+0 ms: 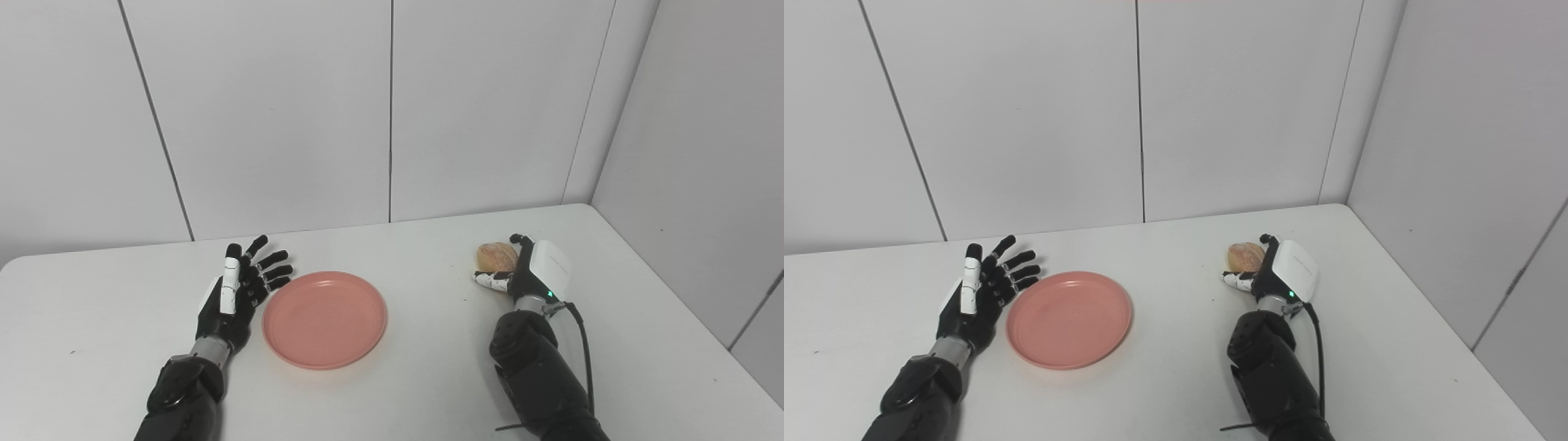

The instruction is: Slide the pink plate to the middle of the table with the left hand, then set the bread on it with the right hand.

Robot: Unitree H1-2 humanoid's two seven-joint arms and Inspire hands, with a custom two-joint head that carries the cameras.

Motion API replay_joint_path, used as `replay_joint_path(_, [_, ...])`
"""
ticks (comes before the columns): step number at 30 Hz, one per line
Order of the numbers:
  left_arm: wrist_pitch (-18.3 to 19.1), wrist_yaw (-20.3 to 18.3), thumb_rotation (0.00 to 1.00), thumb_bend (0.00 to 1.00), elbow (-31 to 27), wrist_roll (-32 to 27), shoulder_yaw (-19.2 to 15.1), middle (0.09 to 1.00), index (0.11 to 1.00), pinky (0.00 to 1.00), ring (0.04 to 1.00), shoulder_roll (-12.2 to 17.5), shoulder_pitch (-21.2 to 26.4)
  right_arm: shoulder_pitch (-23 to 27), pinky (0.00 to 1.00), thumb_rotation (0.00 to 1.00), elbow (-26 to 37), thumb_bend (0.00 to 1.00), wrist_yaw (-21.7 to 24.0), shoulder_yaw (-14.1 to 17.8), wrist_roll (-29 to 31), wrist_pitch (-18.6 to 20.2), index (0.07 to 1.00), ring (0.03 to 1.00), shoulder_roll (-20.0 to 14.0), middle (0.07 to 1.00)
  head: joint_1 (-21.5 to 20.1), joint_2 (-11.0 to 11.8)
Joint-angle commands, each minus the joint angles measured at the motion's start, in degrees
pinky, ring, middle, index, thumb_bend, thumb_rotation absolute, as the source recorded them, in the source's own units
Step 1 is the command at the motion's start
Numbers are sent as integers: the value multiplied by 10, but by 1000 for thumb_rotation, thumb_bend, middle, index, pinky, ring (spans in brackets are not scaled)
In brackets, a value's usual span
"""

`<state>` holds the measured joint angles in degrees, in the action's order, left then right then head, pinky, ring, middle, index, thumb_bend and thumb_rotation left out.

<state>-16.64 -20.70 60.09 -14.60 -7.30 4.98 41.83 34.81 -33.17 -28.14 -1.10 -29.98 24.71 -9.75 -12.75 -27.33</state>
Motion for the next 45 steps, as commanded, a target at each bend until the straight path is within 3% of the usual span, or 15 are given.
replay_joint_path(1, [15,-1,969,766,2,3,3,755,885,702,699,-6,-9,12,410,100,2,565,1,2,16,-31,525,518,2,604,0,0])
replay_joint_path(4, [18,0,972,766,-1,4,4,750,883,699,696,-6,-10,13,367,10,0,529,-6,5,26,-39,506,475,5,488,1,-1])
replay_joint_path(7, [23,1,983,753,-6,3,4,753,888,704,700,-6,-11,13,310,0,0,514,-10,1,24,-36,539,396,5,471,1,-2])
replay_joint_path(10, [23,-1,982,748,-7,1,3,750,884,703,699,-6,-12,15,272,0,-3,512,-14,0,28,-38,542,382,5,451,1,-2])
replay_joint_path(19, [22,1,974,754,-9,2,3,734,862,689,691,-6,-13,10,284,0,2,514,-15,2,37,-46,536,390,8,455,2,-4])
replay_joint_path(23, [22,2,979,759,-14,6,6,733,860,692,696,-7,-16,6,238,0,11,511,-16,8,47,-47,546,379,11,441,2,-5])
replay_joint_path(25, [22,5,984,754,-17,8,7,733,859,687,695,-7,-17,3,303,0,21,517,-17,13,55,-51,515,413,14,476,3,-6])
replay_joint_path(27, [22,7,986,748,-19,8,8,731,856,684,693,-8,-18,1,299,0,30,517,-18,20,65,-56,517,411,16,471,5,-8])
replay_joint_path(30, [27,13,987,760,-22,11,10,740,852,682,695,-10,-18,-5,318,0,54,517,-13,14,61,-70,485,435,11,506,12,-10])
replay_joint_path(34, [24,15,979,779,-17,12,10,740,841,681,694,-14,-15,-8,323,0,99,518,4,7,59,-58,498,426,5,501,25,-13])
replay_joint_path(38, [18,27,973,790,-18,19,12,750,845,705,717,-21,-16,-15,391,0,158,518,23,-1,53,-55,479,449,-2,508,38,-15])
replay_joint_path(45, [10,46,976,795,-17,27,14,745,835,713,723,-30,-15,-16,380,0,227,518,50,-6,40,-44,490,440,-8,506,65,-19])
